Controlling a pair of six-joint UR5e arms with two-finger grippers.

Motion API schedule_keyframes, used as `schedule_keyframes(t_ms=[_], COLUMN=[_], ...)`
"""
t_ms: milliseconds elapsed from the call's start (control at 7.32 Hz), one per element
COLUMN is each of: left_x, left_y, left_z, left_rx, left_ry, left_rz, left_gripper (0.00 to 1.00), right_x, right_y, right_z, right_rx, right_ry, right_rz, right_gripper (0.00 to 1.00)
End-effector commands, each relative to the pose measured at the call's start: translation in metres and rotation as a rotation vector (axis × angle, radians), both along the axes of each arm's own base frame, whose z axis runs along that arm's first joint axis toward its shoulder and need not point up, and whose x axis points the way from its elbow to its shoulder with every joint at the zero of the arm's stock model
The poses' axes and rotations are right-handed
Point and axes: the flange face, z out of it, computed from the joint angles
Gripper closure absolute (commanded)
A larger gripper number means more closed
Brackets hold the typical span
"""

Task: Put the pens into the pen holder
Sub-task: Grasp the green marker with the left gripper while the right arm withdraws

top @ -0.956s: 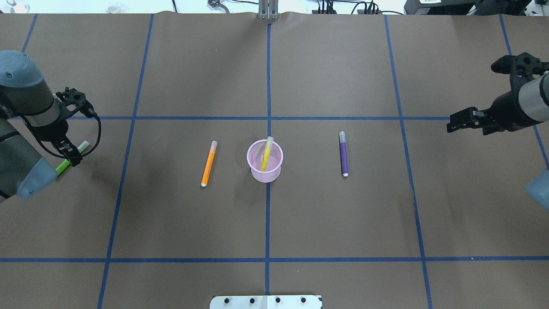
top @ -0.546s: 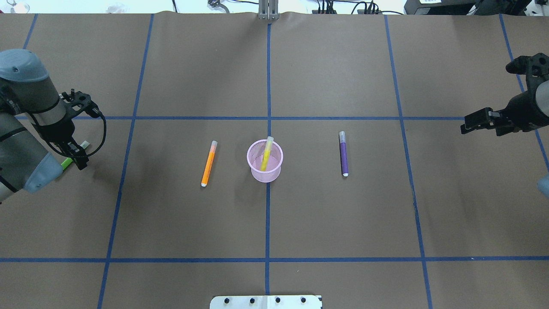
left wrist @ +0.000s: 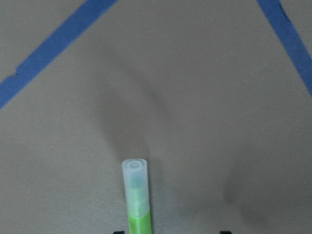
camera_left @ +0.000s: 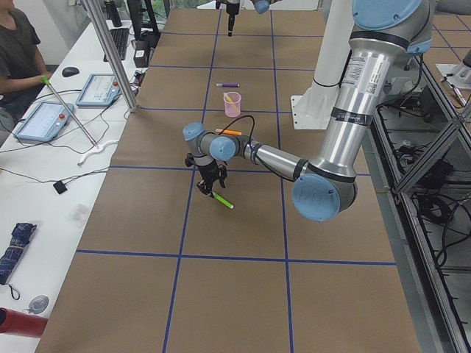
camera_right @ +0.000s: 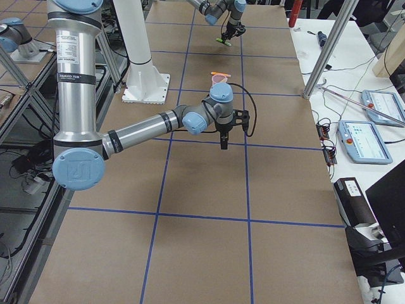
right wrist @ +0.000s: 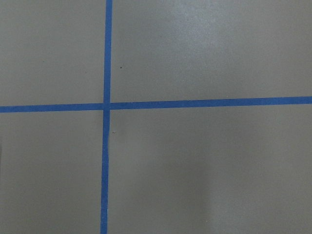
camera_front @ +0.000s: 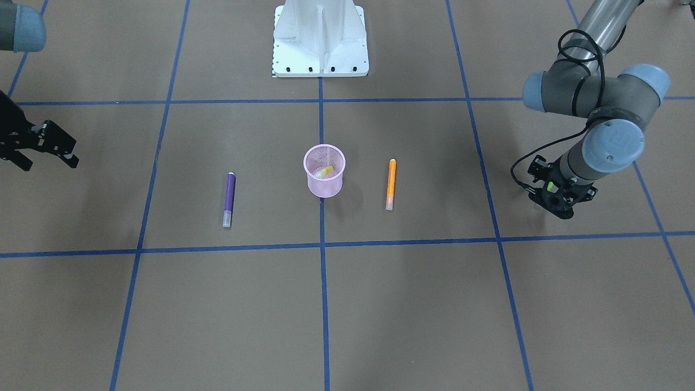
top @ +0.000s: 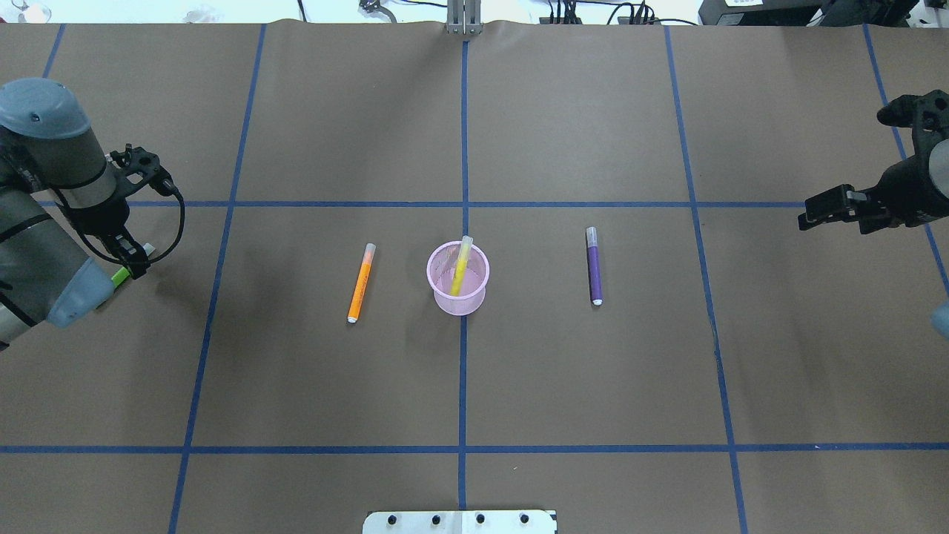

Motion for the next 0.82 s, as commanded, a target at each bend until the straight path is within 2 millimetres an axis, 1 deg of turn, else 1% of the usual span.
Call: schedule_keyframes(t_ms=[0, 273, 410, 546, 683], left_x=[0.0010, 0.0031, 0.0035, 0.0045, 0.0046], left_y=[-0.0038, -0.0050, -0.0055, -0.0051, -0.0050], left_z=[0.0060, 0.0117, 0.0116, 0.0137, 0.0144], left_rx=[0.004, -0.013, -0.013, -0.018, -0.020], left_ry=[-0.009, -0.020, -0.020, -0.022, -0.021], left_rz=[0.009, 0.002, 0.002, 0.002, 0.004], left_gripper=[0.35, 0.35, 0.36, 0.40, 0.54], right_x=[0.0014, 0.0007, 0.0004, 0.0003, 0.0003], right_y=[-0.0002, -0.0001, -0.0005, -0.0006, -0.0006], right_z=[0.0004, 0.0012, 0.0004, 0.0012, 0.0012], right_rx=[-0.002, -0.004, -0.003, -0.004, -0.004], right_ry=[0.000, 0.001, 0.000, 0.001, 0.001], right_rz=[0.004, 0.003, 0.003, 0.003, 0.003], right_gripper=[0.01, 0.01, 0.01, 0.01, 0.01])
